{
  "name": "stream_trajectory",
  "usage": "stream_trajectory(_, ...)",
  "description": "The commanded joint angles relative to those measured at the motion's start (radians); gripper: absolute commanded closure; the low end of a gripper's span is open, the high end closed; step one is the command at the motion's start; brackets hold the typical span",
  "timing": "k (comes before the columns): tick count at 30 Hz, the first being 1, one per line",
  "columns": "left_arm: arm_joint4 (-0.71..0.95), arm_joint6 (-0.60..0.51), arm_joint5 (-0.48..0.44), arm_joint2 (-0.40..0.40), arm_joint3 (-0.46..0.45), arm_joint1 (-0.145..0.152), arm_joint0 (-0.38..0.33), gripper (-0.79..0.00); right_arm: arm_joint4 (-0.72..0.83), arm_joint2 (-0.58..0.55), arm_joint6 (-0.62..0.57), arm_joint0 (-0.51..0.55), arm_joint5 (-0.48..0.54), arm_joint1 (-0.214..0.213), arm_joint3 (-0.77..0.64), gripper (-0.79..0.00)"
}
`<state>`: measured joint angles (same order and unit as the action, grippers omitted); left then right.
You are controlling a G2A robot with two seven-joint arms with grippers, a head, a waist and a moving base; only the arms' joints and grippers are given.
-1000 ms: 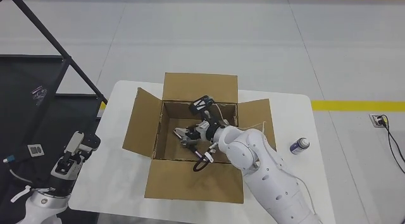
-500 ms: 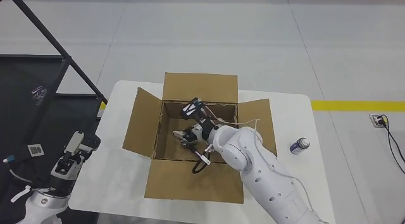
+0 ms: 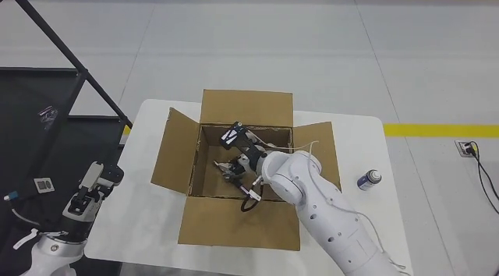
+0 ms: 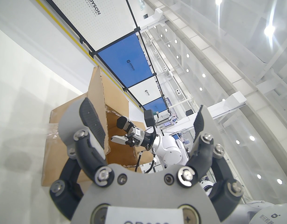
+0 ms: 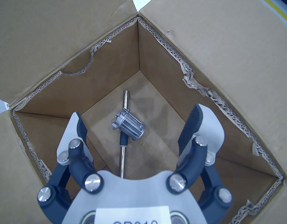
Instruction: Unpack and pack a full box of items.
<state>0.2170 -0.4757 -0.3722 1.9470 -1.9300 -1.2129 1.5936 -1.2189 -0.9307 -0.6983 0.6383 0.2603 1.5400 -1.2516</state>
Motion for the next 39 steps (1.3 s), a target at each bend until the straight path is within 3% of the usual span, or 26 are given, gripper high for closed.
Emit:
stream_trajectory(1,0.000,0.000,0.000,0.000,0.000,0.000,0.000,-0.785,-0.014,0.006,0.006,0.003,0.006,0.000,-0.001,-0.785)
stream_trajectory(13,0.000,0.000,0.000,0.000,0.000,0.000,0.000,-0.785,0.047,0.050,-0.063,-0.143,0.265,0.016,0.211,-0.785)
stream_trajectory(24,0.000,0.000,0.000,0.000,0.000,0.000,0.000,-0.785,0.023,0.069,-0.074,-0.149,0.257,0.020,0.212,-0.785)
stream_trajectory(31,0.000,0.000,0.000,0.000,0.000,0.000,0.000,-0.785,0.027,0.160,-0.129,-0.267,0.353,0.060,0.406,-0.785)
stream_trajectory(39,0.000,0.000,0.000,0.000,0.000,0.000,0.000,-0.785,0.061,0.257,-0.066,-0.362,0.453,0.128,0.619,-0.785)
